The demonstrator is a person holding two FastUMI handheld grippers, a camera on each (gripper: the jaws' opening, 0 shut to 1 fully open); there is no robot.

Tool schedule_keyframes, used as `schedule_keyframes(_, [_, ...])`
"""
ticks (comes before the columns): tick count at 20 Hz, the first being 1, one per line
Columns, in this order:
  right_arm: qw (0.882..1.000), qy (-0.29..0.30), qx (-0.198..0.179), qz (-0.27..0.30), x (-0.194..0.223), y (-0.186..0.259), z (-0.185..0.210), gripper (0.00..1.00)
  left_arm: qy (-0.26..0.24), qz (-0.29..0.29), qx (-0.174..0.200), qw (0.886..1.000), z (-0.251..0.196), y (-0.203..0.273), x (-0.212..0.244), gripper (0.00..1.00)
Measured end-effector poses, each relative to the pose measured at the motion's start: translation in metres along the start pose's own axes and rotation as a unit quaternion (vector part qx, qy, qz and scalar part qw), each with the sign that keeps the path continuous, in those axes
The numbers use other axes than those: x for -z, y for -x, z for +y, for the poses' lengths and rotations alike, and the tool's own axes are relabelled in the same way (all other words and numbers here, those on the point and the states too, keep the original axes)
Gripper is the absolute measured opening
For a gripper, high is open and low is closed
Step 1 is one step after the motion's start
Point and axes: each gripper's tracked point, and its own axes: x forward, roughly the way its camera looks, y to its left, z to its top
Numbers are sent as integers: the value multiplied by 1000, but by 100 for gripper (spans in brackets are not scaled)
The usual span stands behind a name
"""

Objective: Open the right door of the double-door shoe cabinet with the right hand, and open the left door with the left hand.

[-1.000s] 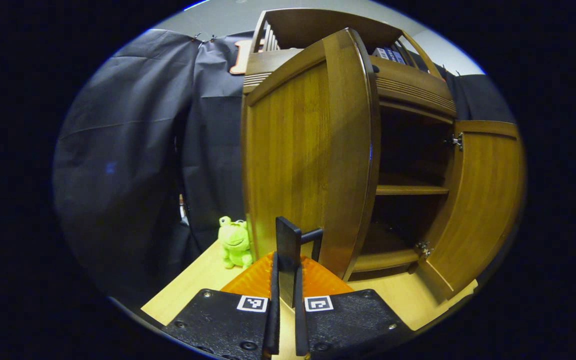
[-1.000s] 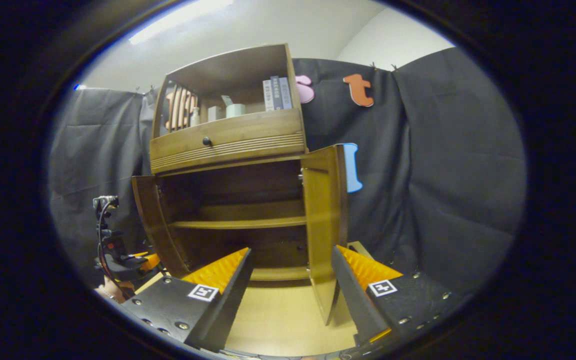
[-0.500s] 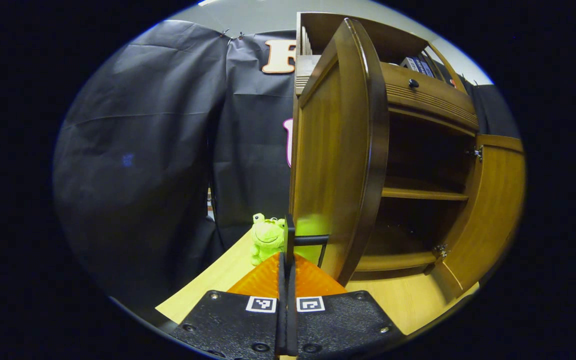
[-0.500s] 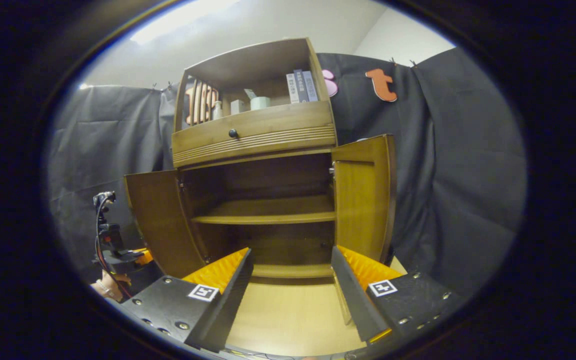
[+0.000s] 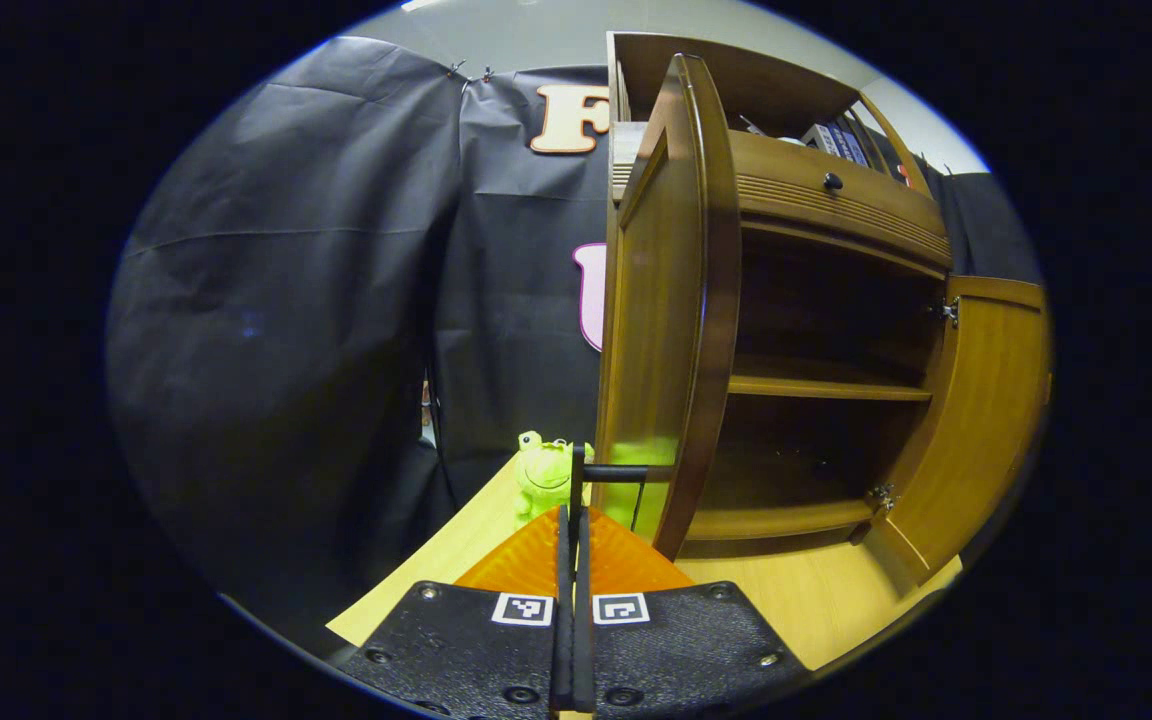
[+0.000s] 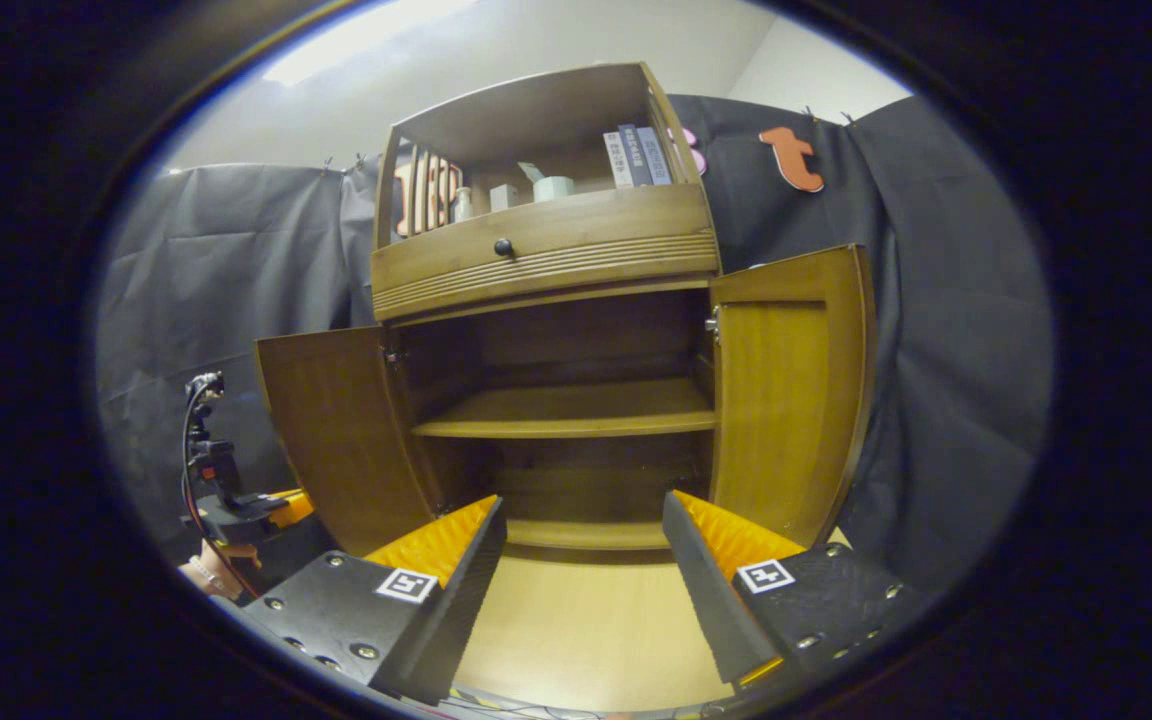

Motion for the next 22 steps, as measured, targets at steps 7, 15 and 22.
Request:
schedule_keyframes(7, [1000, -5, -5, 9, 4, -2, 3, 93, 3, -11, -18, 1000, 14, 15, -11, 1])
schedule_keyframes(15, [999, -15, -28, 17, 5, -7, 13, 93, 24, -22, -31, 999, 33, 33, -16, 0])
schedule_keyframes(22, [999, -8, -35, 8, 0, -9, 12, 93, 20, -36, 0, 999, -12, 46, -35, 0])
